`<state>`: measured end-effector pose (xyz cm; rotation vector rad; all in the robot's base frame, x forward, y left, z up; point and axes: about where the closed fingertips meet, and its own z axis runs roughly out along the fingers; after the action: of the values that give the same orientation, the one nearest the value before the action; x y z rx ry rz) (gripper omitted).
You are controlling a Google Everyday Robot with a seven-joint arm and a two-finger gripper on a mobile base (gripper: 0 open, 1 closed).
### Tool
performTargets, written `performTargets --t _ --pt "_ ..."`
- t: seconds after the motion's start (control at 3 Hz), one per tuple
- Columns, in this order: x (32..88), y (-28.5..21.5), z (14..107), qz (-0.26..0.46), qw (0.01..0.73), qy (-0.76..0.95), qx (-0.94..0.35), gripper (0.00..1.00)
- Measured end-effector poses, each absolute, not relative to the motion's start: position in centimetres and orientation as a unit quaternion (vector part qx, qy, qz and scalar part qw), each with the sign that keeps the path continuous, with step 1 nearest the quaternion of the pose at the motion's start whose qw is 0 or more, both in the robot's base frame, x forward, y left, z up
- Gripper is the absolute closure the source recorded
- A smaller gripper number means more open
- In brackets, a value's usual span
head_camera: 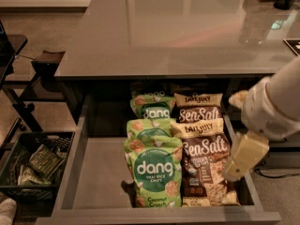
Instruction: Pick green rice chip bag from top drawer and place on counter
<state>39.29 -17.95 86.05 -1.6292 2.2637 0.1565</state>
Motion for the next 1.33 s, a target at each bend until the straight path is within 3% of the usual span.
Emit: performTargets --t 0.67,1.33 --pt "38.5 -18.0 84.6 0.06 0.16 0.801 -0.574 0.0" --pt "37.2 -10.7 81.2 0.113 0.196 0.758 -0.612 0.0"
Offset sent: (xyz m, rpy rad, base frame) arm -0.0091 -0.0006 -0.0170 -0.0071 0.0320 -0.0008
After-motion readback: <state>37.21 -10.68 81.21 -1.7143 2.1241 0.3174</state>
